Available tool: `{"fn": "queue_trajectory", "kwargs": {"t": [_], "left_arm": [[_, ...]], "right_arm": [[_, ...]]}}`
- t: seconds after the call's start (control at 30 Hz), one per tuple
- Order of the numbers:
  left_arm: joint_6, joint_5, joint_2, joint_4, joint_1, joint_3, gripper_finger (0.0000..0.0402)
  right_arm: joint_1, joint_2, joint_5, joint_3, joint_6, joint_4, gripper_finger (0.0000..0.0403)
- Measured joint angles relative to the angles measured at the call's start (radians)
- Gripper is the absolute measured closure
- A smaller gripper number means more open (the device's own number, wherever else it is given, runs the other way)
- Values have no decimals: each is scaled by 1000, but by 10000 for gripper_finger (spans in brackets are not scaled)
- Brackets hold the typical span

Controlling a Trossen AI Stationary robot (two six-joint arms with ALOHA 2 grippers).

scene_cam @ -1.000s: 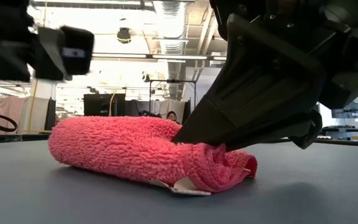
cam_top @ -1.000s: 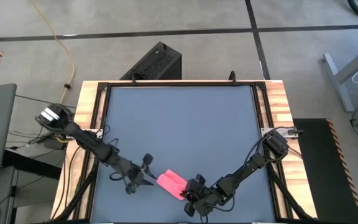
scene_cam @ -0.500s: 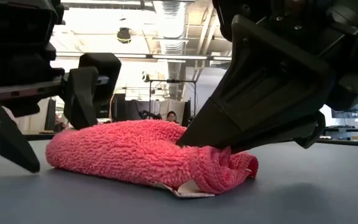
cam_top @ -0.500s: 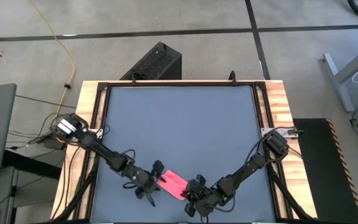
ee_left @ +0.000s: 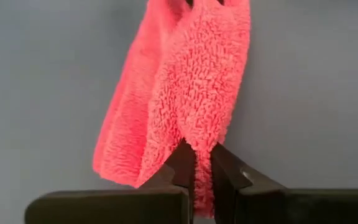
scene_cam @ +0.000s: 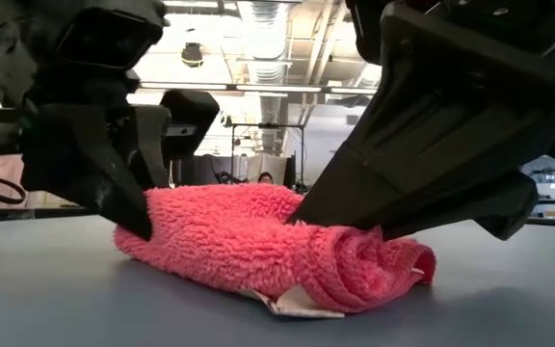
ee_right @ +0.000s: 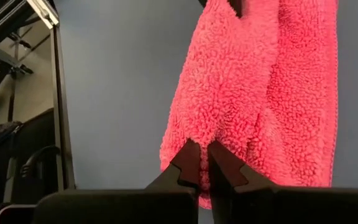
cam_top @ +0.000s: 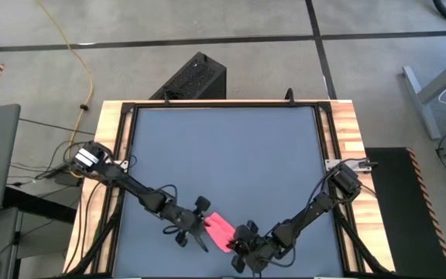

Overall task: Roll towel
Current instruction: Roll the pink towel

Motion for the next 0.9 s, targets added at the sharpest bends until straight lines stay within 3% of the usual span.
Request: {"fn": "queue_trajectory", "kwargs": {"t": [0.37,0.73,0.9], "left_arm": [[-233,353,0,-350,84,184,399],[-396,462,5,-410,148,189,401],[-434,496,7,-434,176,189,401]], "right_arm": [[-4,-2,-37,1,-101,3,332],[-9,-81,-78,1,-318,-27,305],[12,-86,-58,1,-640,22,300]]}}
